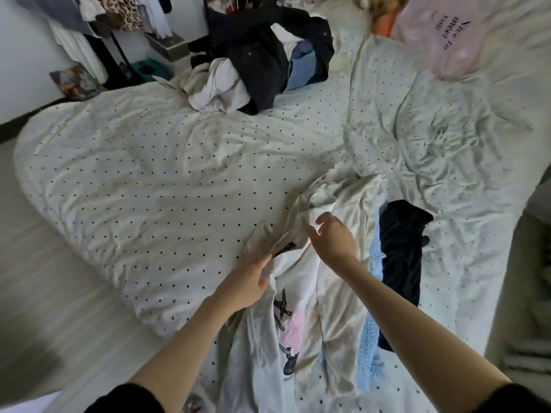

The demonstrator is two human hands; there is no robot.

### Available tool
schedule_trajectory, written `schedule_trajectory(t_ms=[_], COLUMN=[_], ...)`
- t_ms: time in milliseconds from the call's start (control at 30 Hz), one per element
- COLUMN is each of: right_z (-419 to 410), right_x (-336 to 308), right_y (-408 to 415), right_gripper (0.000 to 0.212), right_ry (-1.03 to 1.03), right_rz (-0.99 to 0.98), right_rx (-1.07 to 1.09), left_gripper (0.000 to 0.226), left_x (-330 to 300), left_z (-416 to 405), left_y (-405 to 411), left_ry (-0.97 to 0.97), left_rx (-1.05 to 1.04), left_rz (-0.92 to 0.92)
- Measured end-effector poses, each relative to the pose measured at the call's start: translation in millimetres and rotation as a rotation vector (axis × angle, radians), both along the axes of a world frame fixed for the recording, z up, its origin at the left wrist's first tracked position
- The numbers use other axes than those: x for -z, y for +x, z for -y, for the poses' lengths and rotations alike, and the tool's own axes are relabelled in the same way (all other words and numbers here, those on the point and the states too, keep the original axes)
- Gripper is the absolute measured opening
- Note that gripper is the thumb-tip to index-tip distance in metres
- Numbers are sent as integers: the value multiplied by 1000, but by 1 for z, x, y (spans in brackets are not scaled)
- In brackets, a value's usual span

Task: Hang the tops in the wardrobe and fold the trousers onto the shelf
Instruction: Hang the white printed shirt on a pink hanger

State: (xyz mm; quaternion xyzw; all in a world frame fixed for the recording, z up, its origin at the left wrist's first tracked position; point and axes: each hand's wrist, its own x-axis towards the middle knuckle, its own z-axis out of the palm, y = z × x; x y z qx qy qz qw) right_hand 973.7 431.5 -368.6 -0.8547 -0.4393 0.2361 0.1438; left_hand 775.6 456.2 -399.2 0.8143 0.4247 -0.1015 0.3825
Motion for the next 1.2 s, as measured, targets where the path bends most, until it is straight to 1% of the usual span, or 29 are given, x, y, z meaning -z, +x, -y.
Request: schedule_trajectory(t_ms=[67, 100, 133, 200, 233, 300, 333, 400, 467, 633, 700, 800, 967, 1033, 1067, 1100, 1133, 1200], right_z=[-14, -18, -23, -31, -35, -37, -37, -40, -47, -63, -63, -59, -39, -29, -26, -20, -17, -9], right_x=[14, 19, 25, 33, 34, 31, 28, 17, -2, -65, -92, -131, -179, -190, -193, -198, -198, -201], right_y=[4, 5, 7, 14, 14, 17, 16, 11, -2, -67, -108, -173, -283, -342, -357, -392, -408, -452], right_gripper=[57, 62, 63, 58, 56, 43, 36, 35, 32, 18, 18, 20, 20, 19, 17, 16, 16, 17], right_ry=[-78, -102, -105, -116, -159, -205, -206, -166, -80, 128, 212, 322, 416, 442, 463, 476, 488, 489], right_rz=[94, 195, 307, 462, 500, 575, 599, 614, 602, 422, 388, 366, 291, 266, 249, 217, 197, 147], right_rx=[-25, -86, -170, -295, -338, -366, -364, -366, -408, -470, -533, -639, -793, -884, -909, -964, -994, -1056], left_gripper=[65, 64, 55, 20, 11, 8, 10, 12, 15, 15, 16, 17, 26, 37, 33, 22, 16, 36], left_x=[9, 11, 15, 18, 18, 14, 10, -3, -16, -39, -47, -62, -95, -110, -111, -113, -116, -122], left_z=[-7, -7, -8, -4, 0, 3, 1, -7, -15, -5, 9, 30, 69, 90, 93, 106, 113, 135], left_y=[12, 17, 20, 19, 14, 1, -6, -24, -45, -115, -152, -208, -309, -364, -378, -407, -420, -456], left_ry=[6, 37, 81, 124, 91, 57, 90, 209, 282, 264, 296, 404, 553, 508, 469, 458, 440, 454], left_rx=[1, 32, 64, 103, 79, 36, 18, 6, -17, -161, -268, -432, -680, -801, -814, -848, -856, -941], left_rz=[-35, -59, -85, -104, -99, -70, -56, -47, -73, -52, -30, 12, 114, 46, 14, -9, -13, -29])
